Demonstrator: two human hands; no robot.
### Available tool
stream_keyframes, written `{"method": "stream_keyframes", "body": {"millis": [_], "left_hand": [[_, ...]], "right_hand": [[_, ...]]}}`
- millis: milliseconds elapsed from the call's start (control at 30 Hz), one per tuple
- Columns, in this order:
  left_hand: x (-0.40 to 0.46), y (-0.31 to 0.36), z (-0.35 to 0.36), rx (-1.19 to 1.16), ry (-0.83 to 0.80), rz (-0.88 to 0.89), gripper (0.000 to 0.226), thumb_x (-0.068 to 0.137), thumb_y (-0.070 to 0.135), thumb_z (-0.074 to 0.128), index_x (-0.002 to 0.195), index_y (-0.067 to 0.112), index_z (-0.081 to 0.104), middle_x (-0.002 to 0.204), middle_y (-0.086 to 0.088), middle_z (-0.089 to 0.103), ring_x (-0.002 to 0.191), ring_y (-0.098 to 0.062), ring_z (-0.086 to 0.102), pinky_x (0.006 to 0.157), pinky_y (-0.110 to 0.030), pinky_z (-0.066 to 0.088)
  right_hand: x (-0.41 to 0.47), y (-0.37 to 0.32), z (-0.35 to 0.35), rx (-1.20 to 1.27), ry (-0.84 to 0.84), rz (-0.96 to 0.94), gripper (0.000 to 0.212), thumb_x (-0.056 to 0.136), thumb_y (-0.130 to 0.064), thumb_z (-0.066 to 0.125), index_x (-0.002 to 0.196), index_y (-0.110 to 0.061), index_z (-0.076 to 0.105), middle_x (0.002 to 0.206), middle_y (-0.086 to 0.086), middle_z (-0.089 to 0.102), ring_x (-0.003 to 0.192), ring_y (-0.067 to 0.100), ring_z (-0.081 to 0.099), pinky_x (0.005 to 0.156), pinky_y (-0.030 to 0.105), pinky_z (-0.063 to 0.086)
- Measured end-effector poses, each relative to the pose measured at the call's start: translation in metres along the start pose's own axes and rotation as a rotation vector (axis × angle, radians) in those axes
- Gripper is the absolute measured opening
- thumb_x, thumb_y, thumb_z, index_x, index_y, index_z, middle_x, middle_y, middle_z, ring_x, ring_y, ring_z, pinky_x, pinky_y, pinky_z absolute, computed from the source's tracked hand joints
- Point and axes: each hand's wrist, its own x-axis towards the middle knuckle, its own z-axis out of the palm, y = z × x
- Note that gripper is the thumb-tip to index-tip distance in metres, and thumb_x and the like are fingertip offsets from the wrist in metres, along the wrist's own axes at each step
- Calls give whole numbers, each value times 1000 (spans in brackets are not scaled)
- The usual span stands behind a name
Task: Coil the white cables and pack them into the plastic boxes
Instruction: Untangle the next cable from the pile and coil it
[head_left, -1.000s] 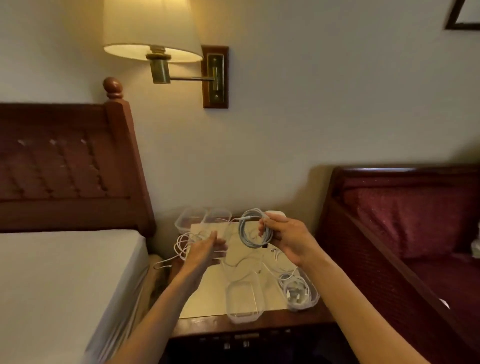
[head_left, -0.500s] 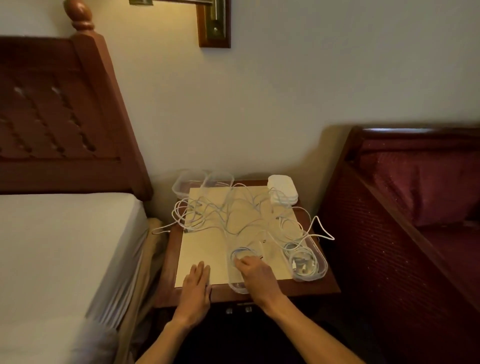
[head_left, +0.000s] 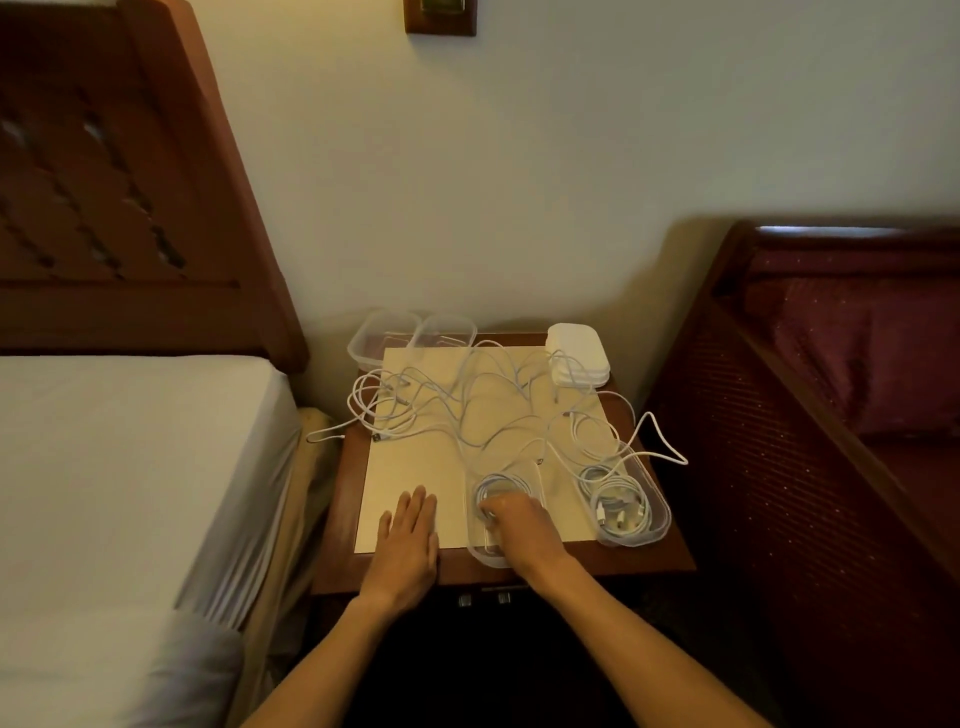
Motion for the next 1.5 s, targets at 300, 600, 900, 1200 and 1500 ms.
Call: {"method": "stream_keyframes", "body": {"millis": [300, 600, 900, 1200, 1500], "left_hand": [[22, 5, 7, 171, 28, 42, 80, 85, 57, -22, 154, 18, -10, 160, 4, -20, 147, -14, -22, 120, -38, -12], [21, 6, 10, 185, 52, 44, 72, 88, 49, -14, 155, 21, -10, 160, 7, -19, 147, -11, -20, 122, -38, -9], [21, 6, 10, 167, 69, 50, 78, 85, 55, -26, 154, 22, -9, 160, 8, -19, 147, -11, -22, 119, -36, -12], [23, 6, 11, 158, 95, 44, 67, 94, 50, -11, 155, 23, -7, 161, 8, -15, 147, -11, -20, 118, -36, -12], [25, 1, 17, 154, 154, 60, 58, 102, 41, 11, 156, 19, 4, 162, 6, -5, 150, -12, -11, 119, -40, -4]], "right_hand": [[7, 14, -24, 150, 365, -97, 18, 91, -26, 56, 95, -19, 72, 93, -4, 71, 87, 14, 63, 72, 32, 51], [68, 83, -85, -171, 276, 410, 36, 86, -6, 52, 122, -11, 55, 131, 10, 52, 121, 33, 42, 95, 46, 38], [84, 103, -95, -142, 197, 403, 33, 85, -7, 55, 115, -13, 66, 119, 8, 64, 110, 33, 57, 91, 44, 45], [167, 20, -82, 73, 382, -100, 26, 93, -11, 50, 112, -11, 68, 117, 6, 66, 113, 25, 55, 91, 42, 50], [247, 2, -54, -195, 49, -66, 35, 88, -5, 60, 121, -15, 66, 121, 9, 65, 110, 29, 61, 82, 35, 50]]}}
